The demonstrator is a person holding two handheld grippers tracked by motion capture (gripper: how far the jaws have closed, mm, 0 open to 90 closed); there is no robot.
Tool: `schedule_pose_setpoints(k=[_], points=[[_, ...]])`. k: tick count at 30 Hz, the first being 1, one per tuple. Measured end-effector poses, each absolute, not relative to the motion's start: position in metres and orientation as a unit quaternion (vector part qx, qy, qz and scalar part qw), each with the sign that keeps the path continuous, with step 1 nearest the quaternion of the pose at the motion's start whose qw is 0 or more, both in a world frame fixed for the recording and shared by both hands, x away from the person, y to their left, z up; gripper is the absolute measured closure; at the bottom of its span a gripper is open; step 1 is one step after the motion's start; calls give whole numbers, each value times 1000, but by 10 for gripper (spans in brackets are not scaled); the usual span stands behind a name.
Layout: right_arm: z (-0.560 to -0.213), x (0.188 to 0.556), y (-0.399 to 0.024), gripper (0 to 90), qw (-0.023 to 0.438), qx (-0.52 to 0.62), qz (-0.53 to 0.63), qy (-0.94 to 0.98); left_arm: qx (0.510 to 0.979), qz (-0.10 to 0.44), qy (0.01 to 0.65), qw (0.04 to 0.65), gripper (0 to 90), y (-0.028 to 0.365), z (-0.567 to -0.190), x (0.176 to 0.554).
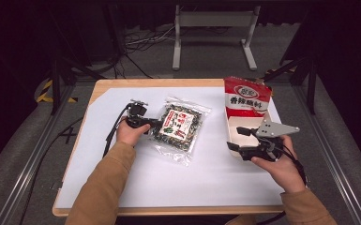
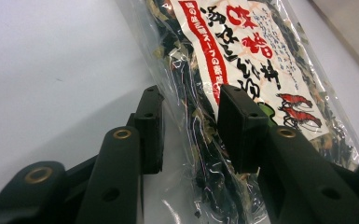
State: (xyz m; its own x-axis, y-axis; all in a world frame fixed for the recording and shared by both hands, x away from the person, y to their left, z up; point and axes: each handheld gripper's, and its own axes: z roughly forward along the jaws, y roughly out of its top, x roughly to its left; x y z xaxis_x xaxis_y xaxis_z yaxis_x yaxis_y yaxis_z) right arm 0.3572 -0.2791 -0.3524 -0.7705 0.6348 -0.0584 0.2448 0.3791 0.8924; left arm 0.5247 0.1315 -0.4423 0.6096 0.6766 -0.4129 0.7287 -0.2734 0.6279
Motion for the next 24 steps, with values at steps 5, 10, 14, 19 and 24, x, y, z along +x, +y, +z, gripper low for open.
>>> schedule_pose_setpoints(k=[5,10,14,19,24], points=[[-352,357,-280,331,201,273,487,805,797,-23,444,408,690,130,-439,523],[-352,357,-281,327,201,273,488,804,786,-34,455,417,798,131,-439,523],[-352,357,-281,324,200,272,488,805,781,-34,463,418,832,131,-439,522],[-352,357,-281,321,199,272,488,805,778,-27,467,419,868,132,-438,520],[-352,358,-281,318,199,272,488,805,775,-7,464,429,895,134,-430,513]])
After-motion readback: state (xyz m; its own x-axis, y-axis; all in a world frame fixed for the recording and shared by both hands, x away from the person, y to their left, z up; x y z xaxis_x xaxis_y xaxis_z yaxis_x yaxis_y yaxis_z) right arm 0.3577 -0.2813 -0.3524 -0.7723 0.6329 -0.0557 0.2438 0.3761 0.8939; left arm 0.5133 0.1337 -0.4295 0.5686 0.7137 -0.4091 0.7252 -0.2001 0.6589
